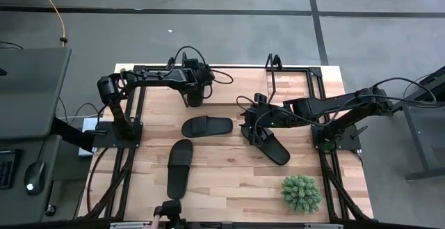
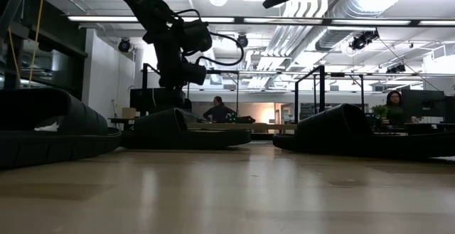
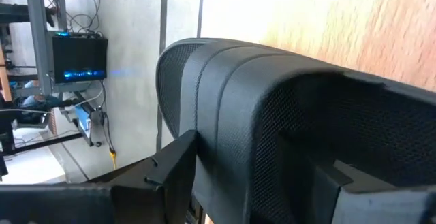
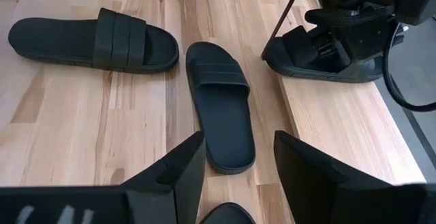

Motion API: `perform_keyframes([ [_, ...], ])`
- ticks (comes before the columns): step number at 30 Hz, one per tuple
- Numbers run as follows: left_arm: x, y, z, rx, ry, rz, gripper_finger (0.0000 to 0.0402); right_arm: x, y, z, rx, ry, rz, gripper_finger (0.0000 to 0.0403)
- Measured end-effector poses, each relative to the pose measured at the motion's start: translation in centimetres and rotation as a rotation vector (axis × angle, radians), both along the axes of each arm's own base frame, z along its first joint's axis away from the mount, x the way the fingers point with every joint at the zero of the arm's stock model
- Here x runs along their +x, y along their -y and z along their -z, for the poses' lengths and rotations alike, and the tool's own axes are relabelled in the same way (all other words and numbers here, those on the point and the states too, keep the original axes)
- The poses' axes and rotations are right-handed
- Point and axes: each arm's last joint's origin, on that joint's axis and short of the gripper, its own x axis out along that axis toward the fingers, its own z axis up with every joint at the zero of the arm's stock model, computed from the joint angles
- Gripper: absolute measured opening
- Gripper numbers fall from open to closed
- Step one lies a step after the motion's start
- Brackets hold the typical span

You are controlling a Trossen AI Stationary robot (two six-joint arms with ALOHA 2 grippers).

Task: Pick and place slides into the shelf
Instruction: Put the black slipper on the shelf

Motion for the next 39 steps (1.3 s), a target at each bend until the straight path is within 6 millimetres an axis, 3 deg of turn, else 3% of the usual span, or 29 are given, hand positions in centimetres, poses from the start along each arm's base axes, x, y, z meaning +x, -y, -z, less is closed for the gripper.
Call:
perform_keyframes([
  [39,-0.7,0.39,0.08,-0.02,-0.076,-0.028,0.0184,0.0,-0.01,0.0,0.001,0.0,0.001,0.0165],
])
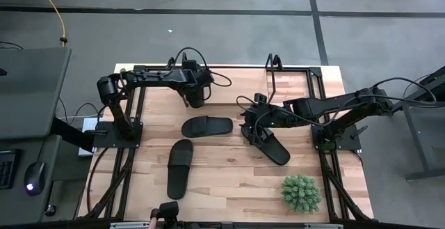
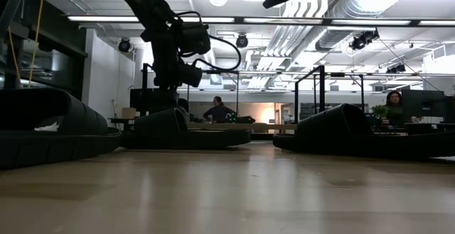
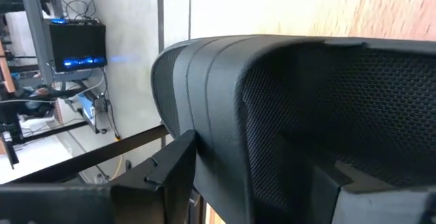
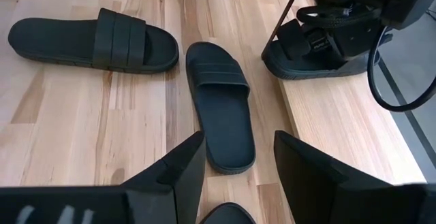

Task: Pick and place slides into the shelf
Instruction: Put the black slipper on the shelf

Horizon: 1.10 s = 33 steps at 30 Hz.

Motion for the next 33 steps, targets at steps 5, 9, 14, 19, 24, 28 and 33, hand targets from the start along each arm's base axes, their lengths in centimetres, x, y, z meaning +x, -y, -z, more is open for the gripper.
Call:
perform_keyframes([
  [5,0.1,0.0,-0.4,-0.005,-0.002,-0.003,0.0184,0.0,0.0,0.0,0.0,0.0,0.0,0.0165],
  [9,0.7,0.0,-1.6,-0.006,0.012,-0.006,0.0184,0.0,0.0,0.0,0.0,0.0,0.0,0.0165],
  [14,1.7,0.6,-2.5,-0.021,0.063,0.024,0.0184,0.0,0.0,0.0,0.0,0.0,0.001,0.0165],
  [19,2.2,1.6,-2.5,-0.042,0.078,0.047,0.0184,0.0,0.0,0.0,0.003,0.001,0.003,0.0165],
  [24,2.4,2.6,-2.4,-0.052,0.044,0.055,0.0184,0.0,0.0,0.0,0.003,0.0,0.003,0.0165],
  [28,2.8,3.8,-2.4,-0.023,0.017,0.059,0.0184,0.0,0.0,0.0,0.003,0.001,0.003,0.0165],
  [33,3.3,5.7,-2.7,0.028,-0.02,0.09,0.0184,0.0,0.0,0.0,0.003,0.001,0.003,0.0165],
])
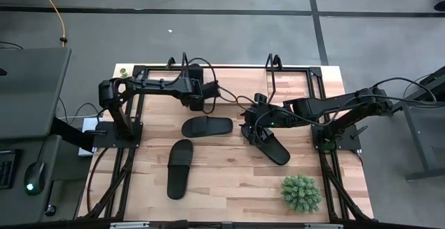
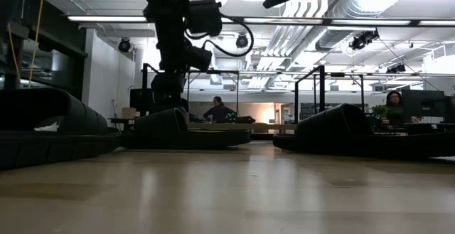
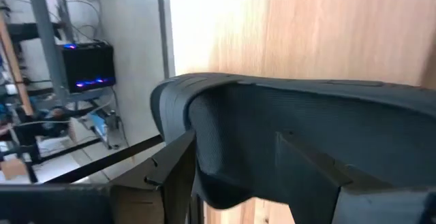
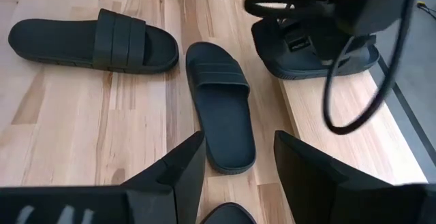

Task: Pick and place slides into the shelf
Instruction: Put the black slipper on the shelf

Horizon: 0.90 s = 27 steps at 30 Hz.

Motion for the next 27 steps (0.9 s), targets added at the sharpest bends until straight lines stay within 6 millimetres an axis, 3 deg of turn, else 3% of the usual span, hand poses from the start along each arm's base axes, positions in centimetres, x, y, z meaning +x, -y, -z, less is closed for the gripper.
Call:
perform_keyframes([
  [6,0.1,2.4,-1.9,0.052,0.057,0.028,0.0184,0.0,0.0,0.0,0.0,0.0,0.0,0.0165],
  [15,-1.5,5.9,-5.8,0.064,0.192,0.045,0.0184,0.0,0.0,0.0,0.0,0.0,0.0,0.0165],
  [27,-4.0,9.7,-8.1,0.072,0.244,0.039,0.0184,0.0,0.0,0.0,0.0,0.001,0.0,0.0165],
])
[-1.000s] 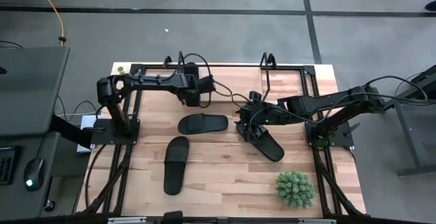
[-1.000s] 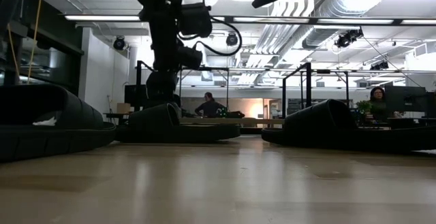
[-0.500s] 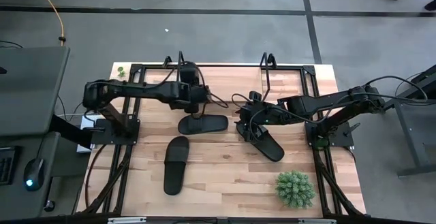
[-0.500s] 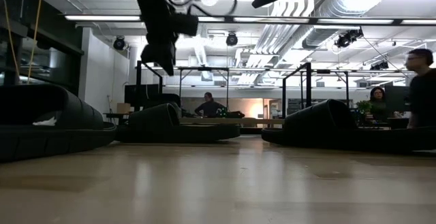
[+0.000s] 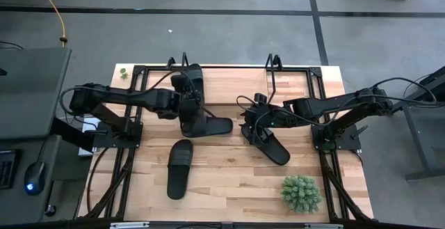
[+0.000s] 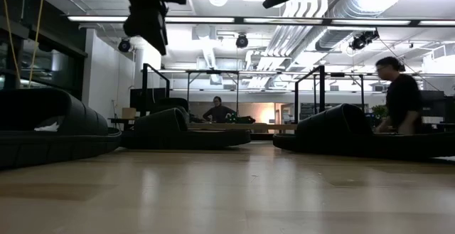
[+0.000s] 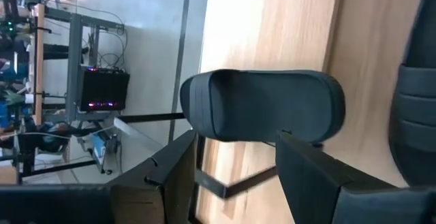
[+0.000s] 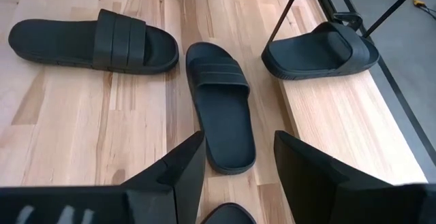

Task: Pick and place slides into the shelf
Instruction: Put the black slipper on the shelf

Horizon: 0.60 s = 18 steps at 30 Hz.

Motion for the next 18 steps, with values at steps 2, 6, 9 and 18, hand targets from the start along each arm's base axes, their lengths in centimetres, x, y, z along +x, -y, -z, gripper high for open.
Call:
perform_keyframes([
  [2,-0.3,0.7,-0.3,-0.005,0.026,-0.007,0.0184,0.0,0.0,0.0,0.001,0.006,0.0,0.0165],
  [6,-0.9,2.3,-0.7,-0.021,0.082,-0.013,0.0184,0.1,0.0,-0.1,0.003,0.017,0.0,0.0165],
  [9,-1.0,3.6,-0.7,-0.032,0.113,-0.001,0.0184,0.1,0.0,-0.1,0.003,0.019,0.0,0.0165],
  [18,-1.7,7.7,-0.7,-0.044,0.175,0.046,0.0184,0.1,0.0,-0.1,-0.003,0.017,-0.004,0.0165],
])
